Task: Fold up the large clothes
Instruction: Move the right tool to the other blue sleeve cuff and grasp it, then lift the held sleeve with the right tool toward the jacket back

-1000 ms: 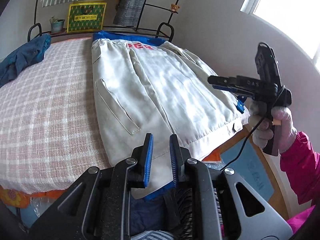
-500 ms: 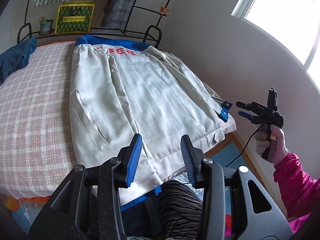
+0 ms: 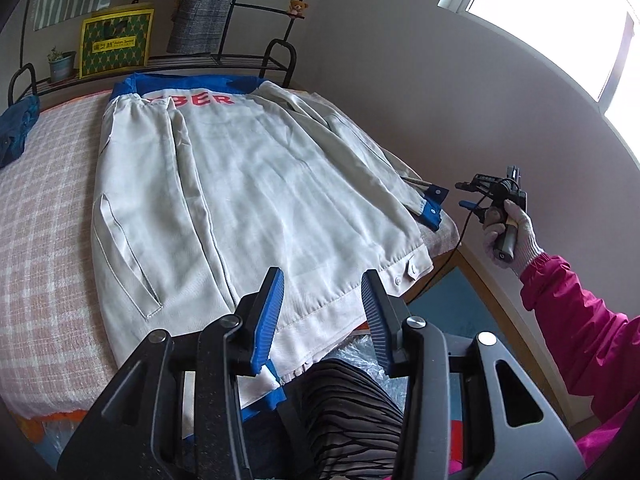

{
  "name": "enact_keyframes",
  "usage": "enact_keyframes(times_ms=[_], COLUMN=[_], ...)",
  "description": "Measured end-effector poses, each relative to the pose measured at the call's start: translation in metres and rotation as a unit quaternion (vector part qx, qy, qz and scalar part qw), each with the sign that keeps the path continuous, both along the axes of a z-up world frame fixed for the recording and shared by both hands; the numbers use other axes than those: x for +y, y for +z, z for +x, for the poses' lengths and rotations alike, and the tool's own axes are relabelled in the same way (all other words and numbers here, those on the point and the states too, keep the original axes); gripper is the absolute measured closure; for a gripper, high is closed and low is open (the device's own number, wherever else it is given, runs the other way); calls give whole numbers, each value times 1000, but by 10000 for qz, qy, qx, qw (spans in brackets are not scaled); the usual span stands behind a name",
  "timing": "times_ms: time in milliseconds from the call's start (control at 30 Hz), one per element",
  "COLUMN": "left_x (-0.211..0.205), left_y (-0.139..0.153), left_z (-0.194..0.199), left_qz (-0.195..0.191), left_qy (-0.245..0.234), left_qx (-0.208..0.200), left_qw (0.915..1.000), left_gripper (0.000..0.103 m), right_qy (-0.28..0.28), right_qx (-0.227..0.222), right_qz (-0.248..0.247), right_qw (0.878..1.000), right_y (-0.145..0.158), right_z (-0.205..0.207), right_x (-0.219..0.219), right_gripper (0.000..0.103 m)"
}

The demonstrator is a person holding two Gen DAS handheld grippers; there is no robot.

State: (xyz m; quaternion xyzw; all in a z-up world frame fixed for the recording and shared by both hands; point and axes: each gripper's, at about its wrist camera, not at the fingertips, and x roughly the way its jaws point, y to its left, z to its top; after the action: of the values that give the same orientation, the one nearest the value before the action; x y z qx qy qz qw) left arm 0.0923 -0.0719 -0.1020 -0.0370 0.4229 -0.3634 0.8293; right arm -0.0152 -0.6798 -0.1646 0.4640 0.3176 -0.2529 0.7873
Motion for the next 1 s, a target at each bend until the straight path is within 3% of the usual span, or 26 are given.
enact_keyframes(times_ms=[200,400,633,733,867,1000], left_x=[-10,-19,-27,-29,-31,-33], left_y=[-7,-11,-16,-15,-15,-16], left_z=[1,2,4,2,-1,-2], left_qz=[107,155,216,242,292,306], left_qy=[-96,-243,-335,-388,-457,-506], left_qx=[136,189,265,244,213,236], left_qw=[9998,9994,9989,9987,9983,9980], left_gripper=[62,62,62,62,62,62], right_qy=[395,1241,1756,1741,1782,1887], right_qx=[475,1069,1175,1174,998,772], right_qz=[-248,-1066,-1556,-1612,-1670,-2155], right_qw=[9978,9807,9650,9643,9646,9550], right_y=[-17,-21,-27,-29,-25,-11], right_z=[40,52,56,58,59,54], right_x=[-1,34,59,62,65,78], right_gripper=[59,60,62,62,68,72])
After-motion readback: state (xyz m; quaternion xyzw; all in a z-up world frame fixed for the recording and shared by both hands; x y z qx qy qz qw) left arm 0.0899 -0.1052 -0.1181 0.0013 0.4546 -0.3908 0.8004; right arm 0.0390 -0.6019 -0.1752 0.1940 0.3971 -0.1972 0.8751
